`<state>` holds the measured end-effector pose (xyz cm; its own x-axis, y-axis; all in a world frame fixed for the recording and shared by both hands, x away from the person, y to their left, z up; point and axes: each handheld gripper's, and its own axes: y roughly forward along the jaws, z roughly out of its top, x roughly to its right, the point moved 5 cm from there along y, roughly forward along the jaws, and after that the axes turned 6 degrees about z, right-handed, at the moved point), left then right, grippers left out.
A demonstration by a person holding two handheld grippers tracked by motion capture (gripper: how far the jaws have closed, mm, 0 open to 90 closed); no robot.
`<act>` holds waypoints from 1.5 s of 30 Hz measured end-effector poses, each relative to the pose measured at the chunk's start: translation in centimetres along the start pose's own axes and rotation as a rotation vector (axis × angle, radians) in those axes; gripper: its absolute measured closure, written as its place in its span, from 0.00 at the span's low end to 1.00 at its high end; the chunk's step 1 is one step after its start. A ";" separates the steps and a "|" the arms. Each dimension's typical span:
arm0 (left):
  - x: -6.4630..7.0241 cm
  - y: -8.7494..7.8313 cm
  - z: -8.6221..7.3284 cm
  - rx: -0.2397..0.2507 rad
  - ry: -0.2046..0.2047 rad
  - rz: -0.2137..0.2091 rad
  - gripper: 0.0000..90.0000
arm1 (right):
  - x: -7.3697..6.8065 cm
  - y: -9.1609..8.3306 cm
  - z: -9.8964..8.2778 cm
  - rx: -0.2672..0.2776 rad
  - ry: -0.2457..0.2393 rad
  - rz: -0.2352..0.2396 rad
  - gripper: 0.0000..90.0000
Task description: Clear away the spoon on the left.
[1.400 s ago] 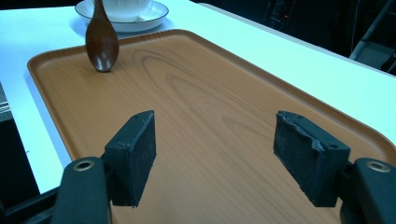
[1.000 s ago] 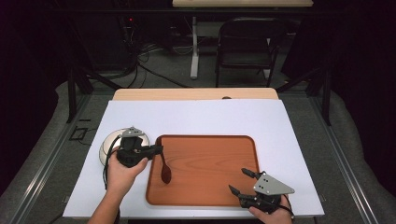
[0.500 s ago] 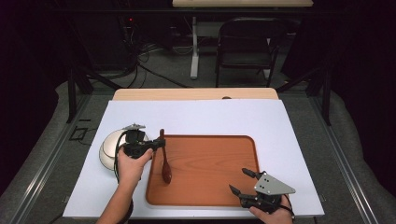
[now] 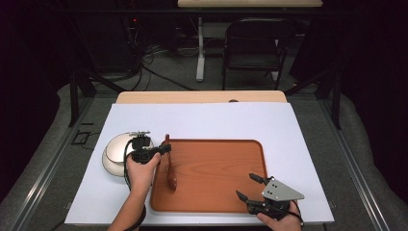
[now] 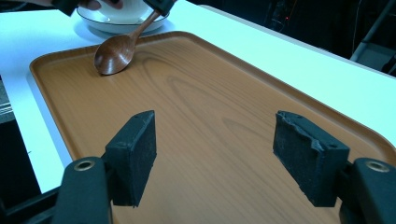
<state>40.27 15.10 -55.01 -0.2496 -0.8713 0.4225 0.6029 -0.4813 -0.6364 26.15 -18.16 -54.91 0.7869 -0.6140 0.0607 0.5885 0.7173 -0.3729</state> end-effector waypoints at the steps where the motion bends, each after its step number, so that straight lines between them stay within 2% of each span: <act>1: 0.0 0.2 -0.1 -0.002 -0.013 0.001 0.90 | 0.0 0.0 0.0 0.000 0.001 0.000 0.33; 6: 0.0 1.5 -1.1 -0.042 -0.024 0.000 0.90 | 0.0 0.0 0.0 0.001 0.003 0.002 0.33; 18: -0.7 2.7 -2.1 -0.065 -0.043 0.044 0.88 | 0.0 0.0 0.0 0.002 0.000 0.005 0.33; 23: -0.8 3.0 -2.3 -0.081 -0.029 0.067 0.87 | 0.0 0.0 0.0 0.001 -0.001 0.005 0.33; 27: -0.9 3.1 -2.4 -0.083 -0.017 0.093 0.86 | 0.0 0.0 0.0 0.002 0.002 0.005 0.33; 33: -1.0 3.1 -2.5 -0.085 -0.009 0.111 0.83 | 0.0 0.0 0.0 0.002 -0.002 0.006 0.33; 36: -0.8 3.0 -2.5 -0.083 -0.004 0.114 0.77 | 0.0 0.0 0.0 0.002 -0.001 0.006 0.33; 45: -0.4 2.7 -2.6 -0.067 0.070 0.178 0.70 | 0.0 0.0 0.0 0.001 -0.001 0.006 0.33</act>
<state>40.06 13.88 -58.53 -0.1972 -0.9467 0.2546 0.5909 -0.3220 -0.7397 26.13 -18.10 -54.89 0.7905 -0.6096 0.0590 0.5841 0.7214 -0.3720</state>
